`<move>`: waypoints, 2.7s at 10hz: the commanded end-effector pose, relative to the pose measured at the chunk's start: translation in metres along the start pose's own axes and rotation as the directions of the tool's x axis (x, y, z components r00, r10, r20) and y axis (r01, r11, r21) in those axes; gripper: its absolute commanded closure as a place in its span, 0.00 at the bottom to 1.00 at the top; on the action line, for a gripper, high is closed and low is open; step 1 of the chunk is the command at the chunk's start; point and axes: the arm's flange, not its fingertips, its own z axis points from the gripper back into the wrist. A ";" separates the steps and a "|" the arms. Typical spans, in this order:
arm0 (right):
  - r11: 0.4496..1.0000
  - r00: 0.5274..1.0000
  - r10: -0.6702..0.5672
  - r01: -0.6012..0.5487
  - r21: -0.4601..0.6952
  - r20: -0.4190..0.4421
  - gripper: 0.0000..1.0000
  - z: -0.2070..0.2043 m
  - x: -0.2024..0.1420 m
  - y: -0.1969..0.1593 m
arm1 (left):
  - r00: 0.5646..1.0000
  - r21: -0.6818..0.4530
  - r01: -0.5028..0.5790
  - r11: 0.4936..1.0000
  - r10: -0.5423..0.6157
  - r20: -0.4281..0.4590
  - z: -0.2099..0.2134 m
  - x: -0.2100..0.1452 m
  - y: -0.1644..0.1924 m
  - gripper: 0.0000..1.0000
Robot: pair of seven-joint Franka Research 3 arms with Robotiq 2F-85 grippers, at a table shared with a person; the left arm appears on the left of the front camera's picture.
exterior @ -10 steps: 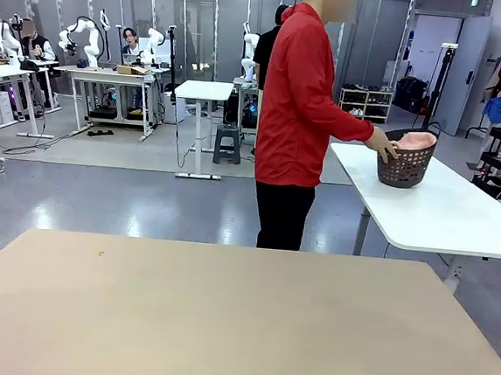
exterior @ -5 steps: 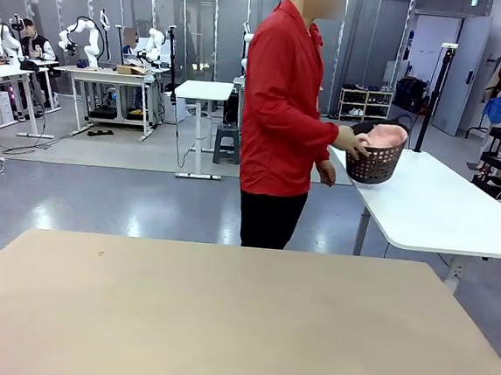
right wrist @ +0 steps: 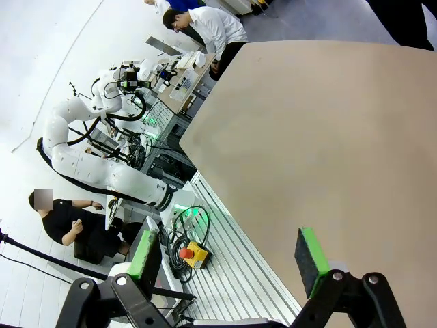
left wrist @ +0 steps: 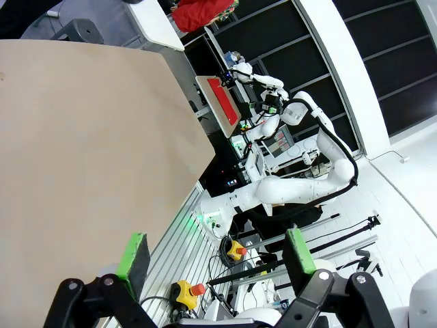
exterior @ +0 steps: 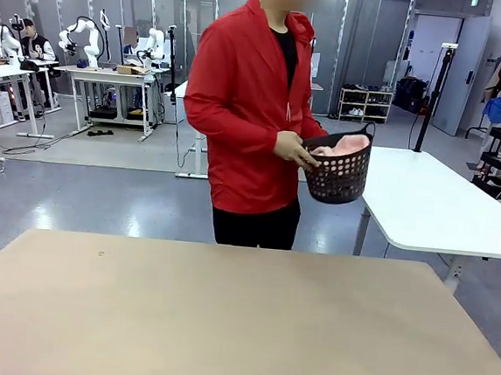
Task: Fold the towel.
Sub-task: Grab the top end of the 100 cm Hotel Towel extended by the human.
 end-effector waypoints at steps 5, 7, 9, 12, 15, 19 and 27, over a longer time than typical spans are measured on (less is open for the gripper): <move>1.000 1.000 0.021 -0.021 0.010 0.007 0.00 0.001 0.001 0.000 | 1.000 -0.019 0.012 1.000 -0.012 0.002 0.001 -0.002 -0.001 0.00; 1.000 1.000 0.021 -0.021 0.010 0.007 0.00 0.001 0.001 0.000 | 1.000 -0.019 0.012 1.000 -0.012 0.002 0.001 -0.002 -0.001 0.00; 1.000 1.000 0.021 -0.021 0.010 0.007 0.00 0.001 0.001 0.000 | 1.000 -0.019 0.012 1.000 -0.012 0.002 0.001 -0.002 -0.001 0.00; 1.000 1.000 0.021 -0.021 0.010 0.007 0.00 0.001 0.001 0.000 | 1.000 -0.019 0.012 1.000 -0.012 0.002 0.001 -0.002 -0.001 0.00; 1.000 1.000 0.021 -0.021 0.010 0.007 0.00 0.001 0.001 0.000 | 1.000 -0.019 0.012 1.000 -0.012 0.002 0.001 -0.002 -0.001 0.00; 1.000 1.000 0.021 -0.021 0.010 0.007 0.00 0.001 0.001 0.000 | 1.000 -0.019 0.012 1.000 -0.012 0.002 0.001 -0.002 -0.001 0.00; 1.000 1.000 0.021 -0.021 0.010 0.007 0.00 0.001 0.001 0.000 | 1.000 -0.019 0.012 1.000 -0.012 0.002 0.001 -0.002 -0.001 0.00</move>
